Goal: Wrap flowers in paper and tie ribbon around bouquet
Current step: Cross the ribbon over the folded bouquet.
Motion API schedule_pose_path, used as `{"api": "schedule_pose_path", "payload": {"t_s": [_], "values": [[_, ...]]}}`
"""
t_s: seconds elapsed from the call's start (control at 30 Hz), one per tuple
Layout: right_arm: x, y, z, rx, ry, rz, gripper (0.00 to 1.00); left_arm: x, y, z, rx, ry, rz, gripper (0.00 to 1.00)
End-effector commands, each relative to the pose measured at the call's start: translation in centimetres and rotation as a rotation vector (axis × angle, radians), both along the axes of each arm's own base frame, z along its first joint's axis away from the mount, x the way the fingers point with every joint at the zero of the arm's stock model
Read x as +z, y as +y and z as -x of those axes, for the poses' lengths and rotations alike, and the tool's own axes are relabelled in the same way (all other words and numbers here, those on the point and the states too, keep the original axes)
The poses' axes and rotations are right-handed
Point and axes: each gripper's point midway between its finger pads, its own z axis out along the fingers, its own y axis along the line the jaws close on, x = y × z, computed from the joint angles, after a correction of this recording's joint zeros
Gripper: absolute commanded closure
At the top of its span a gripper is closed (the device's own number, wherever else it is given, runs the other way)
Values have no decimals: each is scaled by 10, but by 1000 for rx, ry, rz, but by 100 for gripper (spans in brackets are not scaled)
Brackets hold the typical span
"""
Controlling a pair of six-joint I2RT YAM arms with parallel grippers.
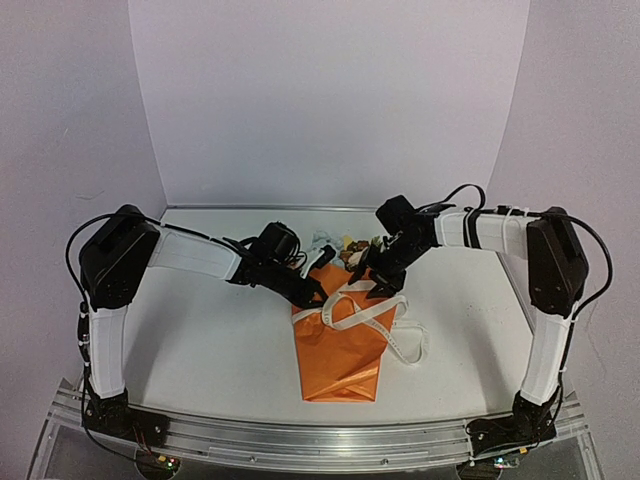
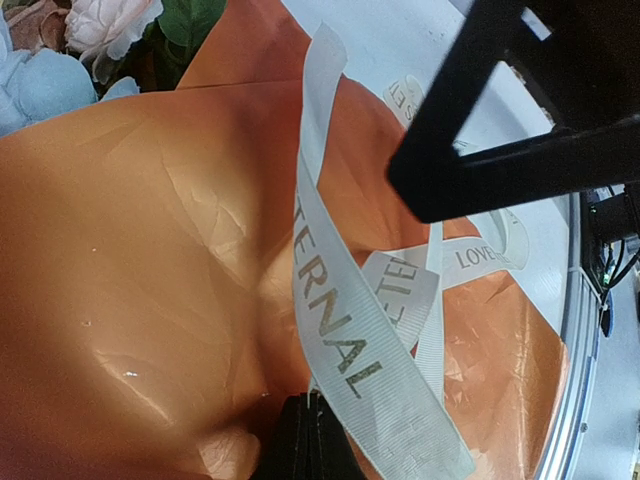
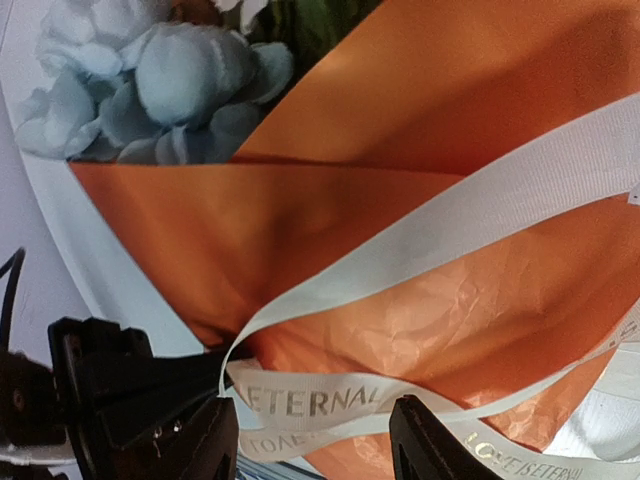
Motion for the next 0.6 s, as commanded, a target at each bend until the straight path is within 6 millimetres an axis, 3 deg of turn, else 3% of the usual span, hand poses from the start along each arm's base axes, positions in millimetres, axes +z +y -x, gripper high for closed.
{"api": "schedule_pose_path", "payload": {"t_s": [0.0, 0.37, 0.57], "values": [[5, 0, -16, -107, -8, 31, 46, 14, -3, -5, -27, -52, 17, 100], [-12, 3, -37, -158, -9, 77, 48, 16, -2, -3, -54, -63, 1, 100], [-22, 5, -39, -166, 11, 86, 55, 17, -4, -2, -68, -64, 1, 100]]}}
